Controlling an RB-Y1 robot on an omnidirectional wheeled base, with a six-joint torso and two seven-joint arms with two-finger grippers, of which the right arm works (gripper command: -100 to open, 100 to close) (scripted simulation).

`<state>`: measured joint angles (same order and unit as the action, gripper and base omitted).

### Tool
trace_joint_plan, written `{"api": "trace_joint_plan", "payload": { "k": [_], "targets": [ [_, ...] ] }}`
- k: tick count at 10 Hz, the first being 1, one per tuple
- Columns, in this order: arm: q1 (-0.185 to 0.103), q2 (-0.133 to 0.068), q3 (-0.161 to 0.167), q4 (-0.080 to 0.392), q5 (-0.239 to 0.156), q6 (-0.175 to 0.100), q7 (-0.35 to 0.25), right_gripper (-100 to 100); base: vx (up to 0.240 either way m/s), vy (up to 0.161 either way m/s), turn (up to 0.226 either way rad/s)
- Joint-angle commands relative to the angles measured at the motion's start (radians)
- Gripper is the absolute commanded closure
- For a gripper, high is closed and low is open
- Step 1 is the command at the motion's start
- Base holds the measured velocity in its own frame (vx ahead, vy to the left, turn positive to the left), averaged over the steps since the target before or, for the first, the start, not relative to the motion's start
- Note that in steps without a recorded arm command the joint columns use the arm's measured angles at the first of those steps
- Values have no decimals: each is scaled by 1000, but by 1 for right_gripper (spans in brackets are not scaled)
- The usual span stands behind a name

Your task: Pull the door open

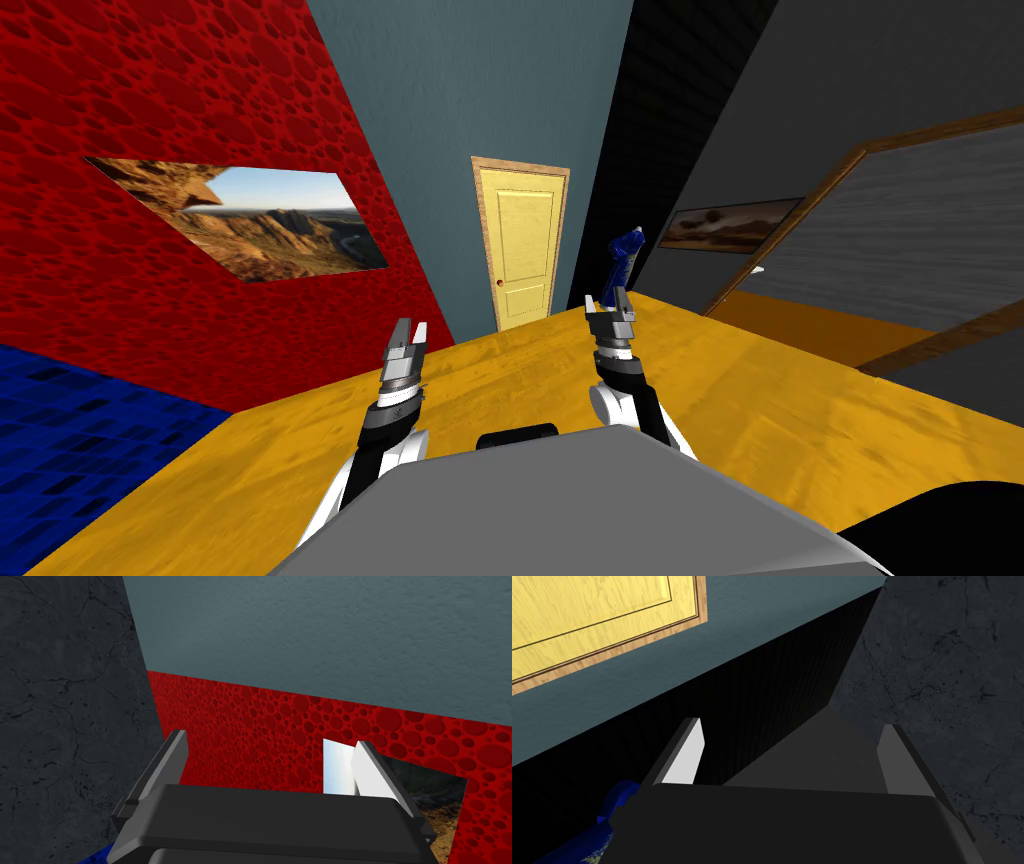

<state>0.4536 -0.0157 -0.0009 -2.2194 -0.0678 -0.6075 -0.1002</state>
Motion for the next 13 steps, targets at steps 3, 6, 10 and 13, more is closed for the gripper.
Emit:
{"api": "trace_joint_plan", "payload": {
  "k": [3, 6, 10, 13],
  "targets": [
    [-18, -18, 0, 70, -37, -12, -58, -100, 140, 14, 141],
    [-35, -31, 0, 137, -71, -24, -113, -100, 148, -14, 133],
    [-57, -45, 1, 220, -115, -39, -182, -100, 128, -8, 122],
    [-72, -53, 1, 278, -145, -49, -230, -100, 99, -6, 122]
  ]
}}
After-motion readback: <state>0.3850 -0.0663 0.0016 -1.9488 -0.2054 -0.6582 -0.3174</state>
